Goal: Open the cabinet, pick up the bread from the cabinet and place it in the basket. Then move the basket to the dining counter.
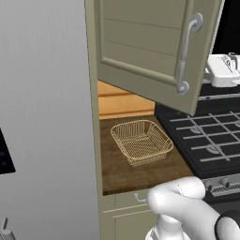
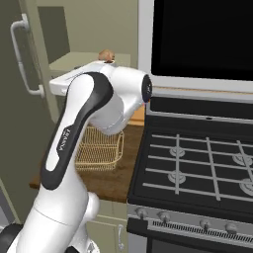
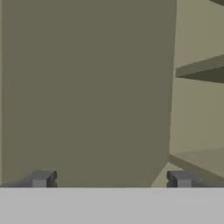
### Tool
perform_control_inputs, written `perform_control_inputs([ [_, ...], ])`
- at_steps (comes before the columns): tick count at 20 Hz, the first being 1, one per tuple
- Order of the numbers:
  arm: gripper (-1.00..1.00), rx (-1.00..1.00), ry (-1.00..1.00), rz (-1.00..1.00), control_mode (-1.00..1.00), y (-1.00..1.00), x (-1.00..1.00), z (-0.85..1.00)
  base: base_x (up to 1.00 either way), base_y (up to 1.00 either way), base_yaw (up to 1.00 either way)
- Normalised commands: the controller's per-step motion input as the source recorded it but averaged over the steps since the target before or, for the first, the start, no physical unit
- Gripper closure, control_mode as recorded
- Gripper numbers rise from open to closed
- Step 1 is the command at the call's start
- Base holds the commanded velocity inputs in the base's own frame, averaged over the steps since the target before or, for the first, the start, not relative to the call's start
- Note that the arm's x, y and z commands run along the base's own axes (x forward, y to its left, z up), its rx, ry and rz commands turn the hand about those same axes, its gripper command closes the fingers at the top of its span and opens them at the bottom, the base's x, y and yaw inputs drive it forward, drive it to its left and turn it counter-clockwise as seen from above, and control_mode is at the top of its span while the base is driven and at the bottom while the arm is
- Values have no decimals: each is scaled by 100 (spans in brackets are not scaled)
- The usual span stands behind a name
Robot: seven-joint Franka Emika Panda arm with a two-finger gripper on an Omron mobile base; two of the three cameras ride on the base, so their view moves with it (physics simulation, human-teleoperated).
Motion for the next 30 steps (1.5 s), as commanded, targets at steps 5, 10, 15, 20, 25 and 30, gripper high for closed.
perform_control_inputs([
  [5, -100, -1, 0, 0, -100, 64, -83, -1, 0, 0, 0],
  [10, -100, 0, 0, 0, -100, 63, -48, 0, 0, 0, 0],
  [15, -100, 0, 0, 0, -100, 55, -18, 0, 0, 0, 0],
  [20, -100, 0, 0, 0, -100, 50, 0, 0, 0, 0, 0],
  [25, -100, 0, 0, 0, -100, 58, 0, 0, 0, 0, 0],
  [30, -100, 0, 0, 0, -100, 60, 0, 0, 0, 0, 0],
])
